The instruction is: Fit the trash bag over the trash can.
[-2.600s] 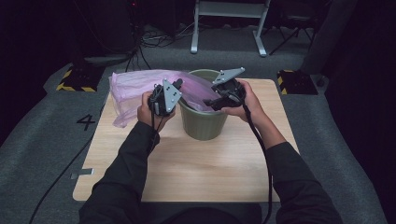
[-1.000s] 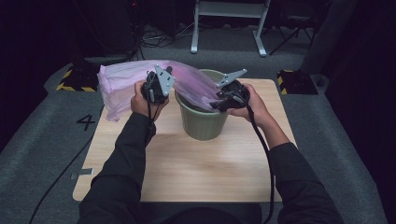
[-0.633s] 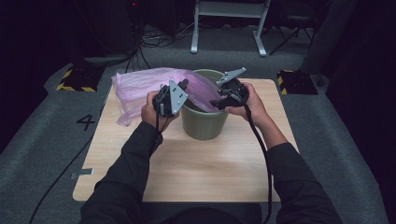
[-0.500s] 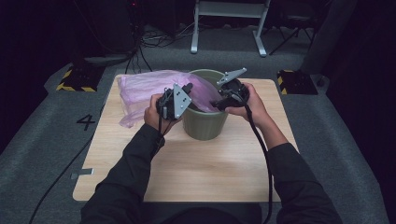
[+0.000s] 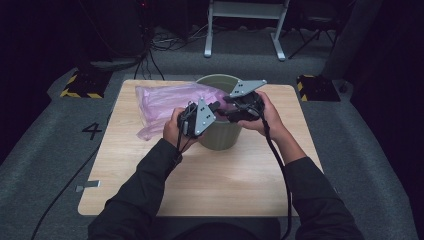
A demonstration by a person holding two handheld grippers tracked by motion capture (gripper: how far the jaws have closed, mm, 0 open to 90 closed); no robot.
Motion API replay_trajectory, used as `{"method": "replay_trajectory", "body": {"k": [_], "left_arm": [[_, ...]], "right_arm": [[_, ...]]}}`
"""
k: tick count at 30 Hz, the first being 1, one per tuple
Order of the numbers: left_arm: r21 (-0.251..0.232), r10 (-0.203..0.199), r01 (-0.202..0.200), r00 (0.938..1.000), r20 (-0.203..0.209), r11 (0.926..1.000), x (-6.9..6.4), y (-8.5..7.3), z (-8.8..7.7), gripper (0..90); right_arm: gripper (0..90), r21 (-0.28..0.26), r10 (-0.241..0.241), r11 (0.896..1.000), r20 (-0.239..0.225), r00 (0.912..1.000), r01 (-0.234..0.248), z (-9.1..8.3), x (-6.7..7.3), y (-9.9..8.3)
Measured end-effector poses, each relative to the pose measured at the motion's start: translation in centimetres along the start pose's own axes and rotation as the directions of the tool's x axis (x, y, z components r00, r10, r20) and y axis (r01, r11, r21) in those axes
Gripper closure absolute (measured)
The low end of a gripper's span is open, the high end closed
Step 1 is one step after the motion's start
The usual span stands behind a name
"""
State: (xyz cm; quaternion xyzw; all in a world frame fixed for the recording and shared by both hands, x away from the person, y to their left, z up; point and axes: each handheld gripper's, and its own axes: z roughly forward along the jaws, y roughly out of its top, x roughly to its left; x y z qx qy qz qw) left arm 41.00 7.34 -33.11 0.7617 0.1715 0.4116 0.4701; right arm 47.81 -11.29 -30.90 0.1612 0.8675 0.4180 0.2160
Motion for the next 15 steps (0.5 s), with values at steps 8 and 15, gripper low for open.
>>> {"method": "replay_trajectory", "body": {"k": [8,15], "left_arm": [[0.038,-0.148,0.147,0.989,0.009,0.9884,0.1,-0.4,-0.9,41.7],[0.041,-0.125,0.123,0.9915,0.037,0.9915,-2.1,-1.6,-6.9,25.1]], "right_arm": [[88.9,-0.023,0.037,0.999,0.023,0.999,-0.036,0.2,-0.7,-0.9],[89.0,-0.012,0.088,0.996,0.085,0.9924,-0.088,-0.6,-2.2,-2.0]]}}
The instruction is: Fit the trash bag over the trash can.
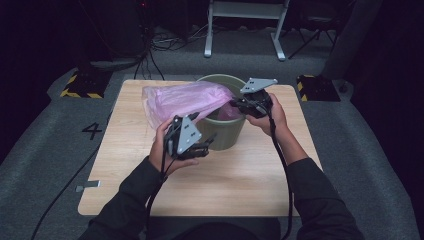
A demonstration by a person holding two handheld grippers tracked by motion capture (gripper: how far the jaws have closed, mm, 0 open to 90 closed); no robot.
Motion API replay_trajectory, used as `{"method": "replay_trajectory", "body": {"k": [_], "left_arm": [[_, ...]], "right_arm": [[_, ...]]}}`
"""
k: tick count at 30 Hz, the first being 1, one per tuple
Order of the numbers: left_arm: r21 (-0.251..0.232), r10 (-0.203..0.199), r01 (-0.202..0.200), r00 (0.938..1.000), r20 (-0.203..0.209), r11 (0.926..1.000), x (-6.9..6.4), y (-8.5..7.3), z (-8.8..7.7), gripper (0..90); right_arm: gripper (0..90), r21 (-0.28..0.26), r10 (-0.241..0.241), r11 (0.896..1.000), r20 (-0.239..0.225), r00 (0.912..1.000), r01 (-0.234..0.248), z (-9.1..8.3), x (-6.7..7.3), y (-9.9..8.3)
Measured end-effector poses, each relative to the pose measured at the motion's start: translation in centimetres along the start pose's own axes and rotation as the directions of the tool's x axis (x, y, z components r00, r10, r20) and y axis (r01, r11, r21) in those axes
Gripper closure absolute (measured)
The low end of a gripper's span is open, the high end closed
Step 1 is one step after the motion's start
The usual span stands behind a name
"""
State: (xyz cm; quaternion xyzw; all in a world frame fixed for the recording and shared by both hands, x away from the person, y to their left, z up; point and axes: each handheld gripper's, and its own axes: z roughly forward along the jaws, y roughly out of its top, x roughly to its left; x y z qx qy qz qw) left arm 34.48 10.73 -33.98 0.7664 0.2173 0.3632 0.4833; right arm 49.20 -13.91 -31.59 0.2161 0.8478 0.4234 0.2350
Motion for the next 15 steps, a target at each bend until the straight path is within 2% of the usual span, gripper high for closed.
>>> {"method": "replay_trajectory", "body": {"k": [2,5,6,7,8,9,11,13,15], "left_arm": [[0.001,0.0,0.0,0.9996,-0.028,1.0,-0.1,-0.7,-1.9,23.8],[-0.01,-0.029,0.029,0.9996,0.001,0.9995,0.5,-1.4,-3.8,21.6],[-0.01,-0.033,0.033,0.9992,-0.023,0.9994,1.0,-1.9,-4.4,21.2],[-0.006,-0.038,0.038,0.9984,-0.042,0.9993,1.3,-2.1,-4.7,21.2],[-0.001,-0.062,0.062,0.9967,-0.053,0.9981,2.0,-2.7,-4.9,21.2],[-0.001,-0.062,0.062,0.9967,-0.053,0.9981,2.0,-2.7,-4.9,21.1],[0.005,-0.123,0.124,0.9898,-0.071,0.9923,3.8,-4.1,-5.1,20.5],[0.012,-0.133,0.134,0.9865,-0.096,0.9909,4.7,-4.9,-4.8,20.3],[0.019,-0.157,0.158,0.9862,-0.051,0.9872,5.4,-5.4,-4.2,20.1]], "right_arm": [[88.8,0.006,0.002,1.0,0.01,1.0,-0.002,-0.1,-0.3,-0.2],[88.3,0.013,0.003,1.0,0.023,0.9997,-0.004,-0.2,-0.7,-0.4],[87.8,0.015,0.003,1.0,0.026,0.9996,-0.004,-0.2,-0.8,-0.5],[87.6,0.016,0.0,1.0,0.034,0.9994,-0.001,-0.2,-1.0,-0.6],[87.6,0.016,-0.001,1.0,0.034,0.9994,0.001,-0.2,-1.1,-0.7],[87.6,0.018,0.001,1.0,0.031,0.9995,-0.001,-0.2,-1.2,-0.8],[87.6,0.02,-0.006,1.0,0.029,0.9996,0.005,-0.3,-1.5,-1.1],[87.4,0.021,-0.006,1.0,0.027,0.9996,0.005,-0.3,-1.7,-1.3],[87.0,0.029,-0.009,1.0,0.027,0.9996,0.008,-0.4,-1.9,-1.5]]}}
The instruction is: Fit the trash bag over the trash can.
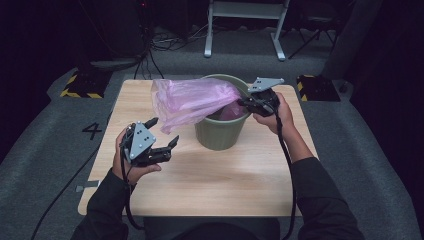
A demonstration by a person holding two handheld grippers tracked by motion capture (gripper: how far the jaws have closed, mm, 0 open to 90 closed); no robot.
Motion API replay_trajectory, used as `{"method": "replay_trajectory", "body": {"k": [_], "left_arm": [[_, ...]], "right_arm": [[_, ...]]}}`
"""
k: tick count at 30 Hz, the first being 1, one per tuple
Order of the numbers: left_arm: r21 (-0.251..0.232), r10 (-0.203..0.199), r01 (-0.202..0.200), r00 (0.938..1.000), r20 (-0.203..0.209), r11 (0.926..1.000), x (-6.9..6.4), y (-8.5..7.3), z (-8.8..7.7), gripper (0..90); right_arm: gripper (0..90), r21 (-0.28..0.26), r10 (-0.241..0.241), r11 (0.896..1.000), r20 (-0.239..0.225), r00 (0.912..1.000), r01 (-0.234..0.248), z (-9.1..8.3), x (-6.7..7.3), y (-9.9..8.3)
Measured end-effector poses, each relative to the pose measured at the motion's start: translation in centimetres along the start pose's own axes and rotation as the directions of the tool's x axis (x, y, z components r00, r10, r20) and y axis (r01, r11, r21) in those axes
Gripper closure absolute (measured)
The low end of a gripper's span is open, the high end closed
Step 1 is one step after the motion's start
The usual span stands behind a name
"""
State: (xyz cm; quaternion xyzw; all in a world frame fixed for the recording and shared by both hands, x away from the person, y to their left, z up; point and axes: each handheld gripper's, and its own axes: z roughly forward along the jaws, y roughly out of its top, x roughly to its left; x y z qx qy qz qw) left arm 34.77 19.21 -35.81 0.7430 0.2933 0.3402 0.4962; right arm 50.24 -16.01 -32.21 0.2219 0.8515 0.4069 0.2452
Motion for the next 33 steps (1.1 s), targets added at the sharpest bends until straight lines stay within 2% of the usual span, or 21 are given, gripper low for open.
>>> {"method": "replay_trajectory", "body": {"k": [2,4,6,7,8,11,14,15,16,19,20,22,25,29,30,33], "left_arm": [[0.004,-0.002,0.002,1.0,0.009,1.0,0.3,-0.2,0.8,19.9],[0.021,0.006,-0.006,1.0,0.0,0.9998,0.5,-0.2,1.8,19.2],[0.017,-0.006,0.006,0.9998,0.02,0.9998,0.7,-0.1,2.6,24.5],[0.015,-0.013,0.013,0.9999,0.006,0.9998,0.8,-0.1,3.0,26.6],[0.016,-0.015,0.015,0.9999,-0.007,0.9998,0.8,0.0,3.3,34.0],[0.018,0.001,-0.002,0.9993,0.038,0.9998,1.0,-0.1,3.9,61.5],[0.011,0.033,-0.033,0.9987,0.039,0.9994,0.8,-0.1,4.1,77.9],[0.003,0.04,-0.04,0.9984,0.04,0.9992,0.8,-0.1,4.1,81.6],[0.003,0.043,-0.043,0.9981,0.044,0.9991,0.8,0.0,4.0,84.6],[0.002,0.058,-0.058,0.9975,0.04,0.9983,0.5,0.2,4.1,86.4],[0.003,0.061,-0.062,0.9973,0.04,0.9981,0.4,0.2,4.1,87.0],[0.007,0.07,-0.071,0.9968,0.037,0.9975,0.3,0.3,4.2,87.4],[0.003,0.083,-0.084,0.9957,0.04,0.9965,0.1,0.6,4.2,87.4],[0.002,0.116,-0.116,0.9923,0.043,0.9932,-0.6,1.0,4.3,87.7],[0.003,0.122,-0.123,0.9916,0.043,0.9924,-0.7,1.0,4.3,87.8],[0.005,0.15,-0.15,0.9872,0.055,0.9886,-1.2,1.1,4.4,87.8]], "right_arm": [[86.2,-0.001,0.004,1.0,-0.002,1.0,-0.004,0.0,-0.1,-0.2],[85.4,-0.007,0.002,1.0,-0.008,1.0,-0.002,-0.2,-0.3,-0.3],[84.9,-0.007,0.001,1.0,-0.01,0.9999,-0.001,-0.2,-0.3,-0.5],[84.9,-0.005,0.001,1.0,-0.01,0.9999,-0.001,-0.2,-0.3,-0.5],[84.8,-0.003,0.001,1.0,-0.008,1.0,-0.001,-0.2,-0.3,-0.6],[82.2,-0.003,0.008,1.0,-0.006,1.0,-0.008,-0.5,-0.5,-0.8],[78.6,-0.014,0.022,1.0,-0.01,0.9997,-0.022,-0.9,-0.6,-1.0],[75.8,-0.017,0.023,1.0,-0.018,0.9996,-0.024,-1.0,-0.6,-1.1],[68.4,-0.023,0.023,0.999,-0.028,0.9993,-0.023,-1.2,-0.7,-1.1],[47.5,-0.035,0.024,0.999,-0.059,0.998,-0.026,-1.8,-0.5,-0.9],[37.9,-0.04,0.028,0.999,-0.069,0.9972,-0.031,-2.0,-0.4,-0.9],[27.6,-0.053,0.038,0.998,-0.064,0.9972,-0.041,-2.4,-0.1,-0.7],[23.7,-0.066,0.008,0.998,-0.074,0.9972,-0.013,-2.9,0.6,-0.2],[24.0,-0.114,-0.033,0.993,-0.115,0.9928,0.02,-3.7,1.9,1.1],[24.2,-0.125,-0.061,0.991,-0.119,0.9911,0.046,-3.8,2.5,1.5],[26.4,-0.149,-0.098,0.986,-0.125,0.9873,0.079,-3.7,3.8,2.6]]}}
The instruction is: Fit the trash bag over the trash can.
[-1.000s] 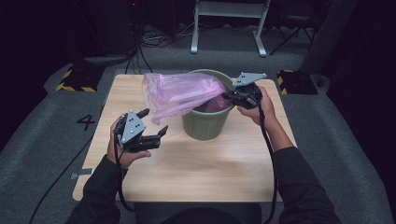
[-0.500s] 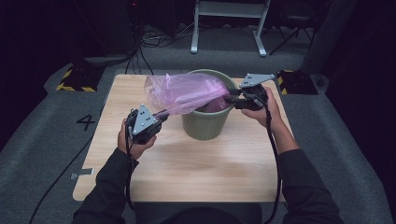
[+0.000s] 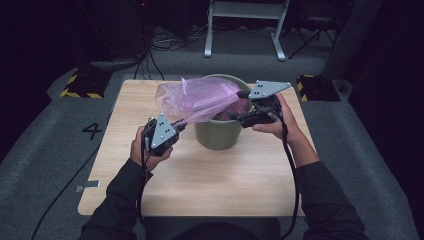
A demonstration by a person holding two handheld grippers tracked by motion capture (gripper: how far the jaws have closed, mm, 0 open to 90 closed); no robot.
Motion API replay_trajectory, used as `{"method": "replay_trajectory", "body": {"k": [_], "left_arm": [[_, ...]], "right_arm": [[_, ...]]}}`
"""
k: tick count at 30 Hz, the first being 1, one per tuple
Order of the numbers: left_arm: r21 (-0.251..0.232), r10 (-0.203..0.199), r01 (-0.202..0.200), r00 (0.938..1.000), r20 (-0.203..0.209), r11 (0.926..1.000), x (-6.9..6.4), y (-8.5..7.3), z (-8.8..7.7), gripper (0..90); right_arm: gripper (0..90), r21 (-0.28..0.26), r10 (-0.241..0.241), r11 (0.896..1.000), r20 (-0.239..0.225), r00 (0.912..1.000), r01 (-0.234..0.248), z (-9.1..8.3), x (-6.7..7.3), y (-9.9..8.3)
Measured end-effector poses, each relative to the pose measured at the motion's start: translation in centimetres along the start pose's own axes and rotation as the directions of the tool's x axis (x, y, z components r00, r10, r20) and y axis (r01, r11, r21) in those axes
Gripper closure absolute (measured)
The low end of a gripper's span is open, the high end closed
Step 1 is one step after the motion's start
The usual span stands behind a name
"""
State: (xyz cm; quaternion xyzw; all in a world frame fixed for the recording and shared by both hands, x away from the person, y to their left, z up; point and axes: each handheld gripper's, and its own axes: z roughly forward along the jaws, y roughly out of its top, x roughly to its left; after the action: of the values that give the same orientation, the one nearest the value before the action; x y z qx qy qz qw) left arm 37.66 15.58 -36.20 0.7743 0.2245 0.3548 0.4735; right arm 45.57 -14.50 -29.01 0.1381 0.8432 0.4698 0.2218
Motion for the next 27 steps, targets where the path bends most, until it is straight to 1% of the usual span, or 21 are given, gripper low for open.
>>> {"method": "replay_trajectory", "body": {"k": [2,6,8,10,12,14,15,16,17,18,19,23,26,27], "left_arm": [[-0.001,0.004,-0.004,1.0,0.009,1.0,-0.3,0.1,0.0,87.8],[-0.006,0.033,-0.033,0.9988,0.035,0.9994,-1.0,0.4,0.2,87.8],[-0.002,0.052,-0.052,0.9979,0.04,0.9987,-1.5,0.6,0.3,87.8],[-0.007,0.064,-0.063,0.9967,0.051,0.998,-1.7,0.7,0.3,87.8],[-0.008,0.068,-0.068,0.9962,0.054,0.9977,-2.0,0.7,0.4,87.7],[-0.011,0.066,-0.065,0.9954,0.07,0.9978,-2.3,0.8,0.5,87.7],[-0.011,0.073,-0.073,0.9947,0.072,0.9973,-2.4,0.8,0.5,87.6],[-0.008,0.082,-0.082,0.9936,0.078,0.9966,-2.5,0.9,0.5,87.4],[-0.005,0.078,-0.078,0.9934,0.084,0.997,-2.6,0.9,0.5,87.3],[-0.007,0.085,-0.085,0.9925,0.088,0.9963,-2.8,0.9,0.6,87.3],[-0.006,0.088,-0.088,0.992,0.091,0.9961,-2.9,0.9,0.6,87.0],[-0.004,0.101,-0.101,0.9885,0.113,0.9949,-3.4,0.9,0.8,86.8],[-0.002,0.111,-0.111,0.9856,0.128,0.9938,-3.8,0.9,0.8,86.7],[-0.008,0.11,-0.11,0.9853,0.131,0.9939,-3.9,0.9,0.9,86.1]], "right_arm": [[27.5,-0.01,-0.007,1.0,-0.009,0.9999,0.007,0.5,0.5,0.6],[29.5,-0.03,-0.011,0.999,-0.021,0.9997,0.011,1.8,1.5,1.9],[29.5,-0.023,-0.022,0.999,-0.019,0.9996,0.022,2.4,2.0,2.4],[30.0,-0.017,-0.043,0.999,-0.029,0.9987,0.043,2.9,2.6,2.8],[32.8,-0.007,-0.059,0.998,-0.029,0.9978,0.059,3.4,3.0,3.1],[42.5,-0.001,-0.068,0.998,-0.02,0.9975,0.068,3.9,3.3,3.2],[49.5,0.011,-0.071,0.997,-0.01,0.9974,0.071,4.2,3.4,3.2],[54.1,0.019,-0.074,0.997,-0.004,0.9973,0.074,4.3,3.4,3.2],[61.0,0.022,-0.076,0.997,-0.008,0.9971,0.076,4.5,3.5,3.1],[64.9,0.024,-0.076,0.997,-0.007,0.9971,0.076,4.6,3.4,3.1],[71.3,0.023,-0.077,0.997,-0.004,0.997,0.077,4.7,3.4,3.0],[84.4,0.012,-0.067,0.998,-0.004,0.9977,0.067,4.6,3.1,2.6],[88.7,0.001,-0.05,0.999,-0.01,0.9987,0.05,4.3,2.8,2.2],[89.9,-0.004,-0.049,0.999,-0.008,0.9988,0.049,4.2,2.7,2.0]]}}
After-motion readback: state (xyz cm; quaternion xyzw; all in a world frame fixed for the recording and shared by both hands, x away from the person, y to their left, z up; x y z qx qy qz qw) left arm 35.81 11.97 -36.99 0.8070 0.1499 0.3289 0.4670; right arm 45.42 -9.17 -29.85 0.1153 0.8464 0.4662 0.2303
